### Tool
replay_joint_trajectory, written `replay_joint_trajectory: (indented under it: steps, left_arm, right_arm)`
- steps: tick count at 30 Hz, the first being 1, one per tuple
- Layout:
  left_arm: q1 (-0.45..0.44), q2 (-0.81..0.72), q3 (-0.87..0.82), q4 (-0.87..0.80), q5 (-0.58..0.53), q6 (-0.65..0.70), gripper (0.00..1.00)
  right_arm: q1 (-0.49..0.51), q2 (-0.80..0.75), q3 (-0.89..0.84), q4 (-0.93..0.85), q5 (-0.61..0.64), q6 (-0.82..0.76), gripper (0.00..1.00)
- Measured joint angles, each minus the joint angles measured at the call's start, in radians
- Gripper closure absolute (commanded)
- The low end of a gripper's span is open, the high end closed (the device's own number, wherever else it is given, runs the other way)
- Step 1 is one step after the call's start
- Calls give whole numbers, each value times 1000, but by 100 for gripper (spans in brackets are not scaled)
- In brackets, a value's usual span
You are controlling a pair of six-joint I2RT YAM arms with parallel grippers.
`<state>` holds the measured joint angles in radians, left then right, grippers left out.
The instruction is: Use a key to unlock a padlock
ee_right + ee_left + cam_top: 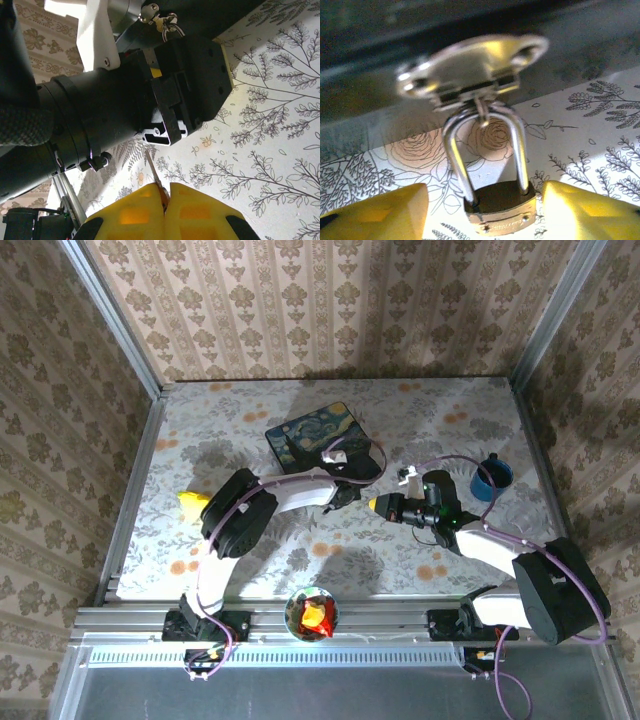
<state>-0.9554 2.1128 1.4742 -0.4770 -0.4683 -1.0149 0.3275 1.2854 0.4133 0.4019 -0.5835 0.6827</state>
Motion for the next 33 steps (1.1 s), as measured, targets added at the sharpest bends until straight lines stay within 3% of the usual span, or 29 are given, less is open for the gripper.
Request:
replay_joint_trajectory:
  steps: [6,12,15,18,19,29,33]
  left_arm:
    - [0,22,12,4,0,6,51]
    - [5,22,12,13,9,-5,71]
    - [9,19,9,21,19,-2,69]
    - [21,8,-11,47,41,2,43]
    - [26,6,-16,65,55,1,42]
    - [39,3,-16,84,76,-4,56]
    - [42,3,-17,77,72,-11,68]
  right_arm:
    - [-3,0,-11,0,4,0,100]
    - [-3,3,-14,11,8,0,100]
    - [-3,18,-36,43,14,3,100]
    - [-3,46,-66,75,23,9,100]
    - [-3,53,-73,82,26,10,100]
    - [-3,82,-90,134,30,27,100]
    - [-3,85,-89,134,31,27,100]
